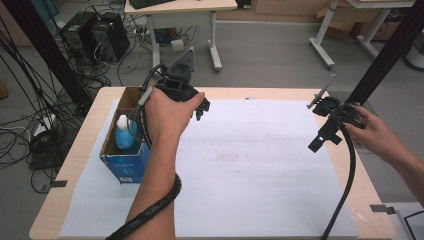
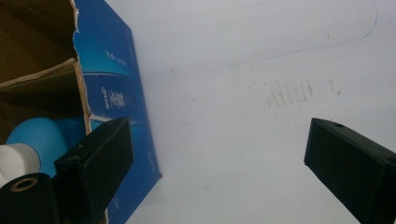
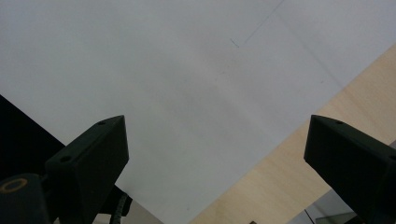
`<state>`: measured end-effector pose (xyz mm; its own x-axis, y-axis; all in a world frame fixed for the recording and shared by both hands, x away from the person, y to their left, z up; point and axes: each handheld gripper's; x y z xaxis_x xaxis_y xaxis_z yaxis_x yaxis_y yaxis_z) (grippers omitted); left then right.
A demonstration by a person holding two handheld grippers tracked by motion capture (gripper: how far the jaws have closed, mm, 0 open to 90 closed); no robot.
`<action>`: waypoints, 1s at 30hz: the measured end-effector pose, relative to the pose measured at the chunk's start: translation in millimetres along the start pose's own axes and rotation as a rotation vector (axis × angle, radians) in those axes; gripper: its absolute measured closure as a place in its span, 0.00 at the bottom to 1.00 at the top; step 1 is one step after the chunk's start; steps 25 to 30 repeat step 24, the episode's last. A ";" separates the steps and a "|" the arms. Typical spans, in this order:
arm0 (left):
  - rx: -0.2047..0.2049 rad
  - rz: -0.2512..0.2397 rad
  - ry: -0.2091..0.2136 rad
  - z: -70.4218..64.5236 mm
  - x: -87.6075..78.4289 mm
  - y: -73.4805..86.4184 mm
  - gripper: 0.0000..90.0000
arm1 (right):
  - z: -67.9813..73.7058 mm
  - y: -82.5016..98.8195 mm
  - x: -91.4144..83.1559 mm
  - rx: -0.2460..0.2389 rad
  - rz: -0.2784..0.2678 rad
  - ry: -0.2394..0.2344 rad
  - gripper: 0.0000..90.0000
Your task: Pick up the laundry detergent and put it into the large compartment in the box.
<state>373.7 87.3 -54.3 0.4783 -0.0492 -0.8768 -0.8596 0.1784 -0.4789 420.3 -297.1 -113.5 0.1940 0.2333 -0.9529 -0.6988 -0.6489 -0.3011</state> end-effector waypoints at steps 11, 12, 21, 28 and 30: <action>0.001 -0.003 -0.002 0.6 1.2 -0.7 0.10 | 1.6 -2.8 1.3 -0.008 0.002 0.002 0.07; -0.001 -0.001 -0.004 0.8 1.6 -0.9 0.09 | 2.2 -3.1 1.6 -0.002 0.002 0.002 0.07; -0.004 0.007 -0.012 3.1 4.3 0.1 0.10 | 4.8 -5.9 2.7 -0.010 0.004 0.004 0.07; -0.001 0.004 -0.010 3.8 3.2 -0.4 0.09 | 5.1 -5.6 2.5 -0.021 0.004 0.004 0.07; -0.001 0.004 -0.010 3.8 3.2 -0.4 0.09 | 5.1 -5.6 2.5 -0.021 0.004 0.004 0.07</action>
Point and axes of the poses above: each handheld gripper's, and its own axes: x roughly forward along the jaws, y roughly out of its underside, z roughly to its left, and after that the axes turned 12 degrees about -z, right-handed
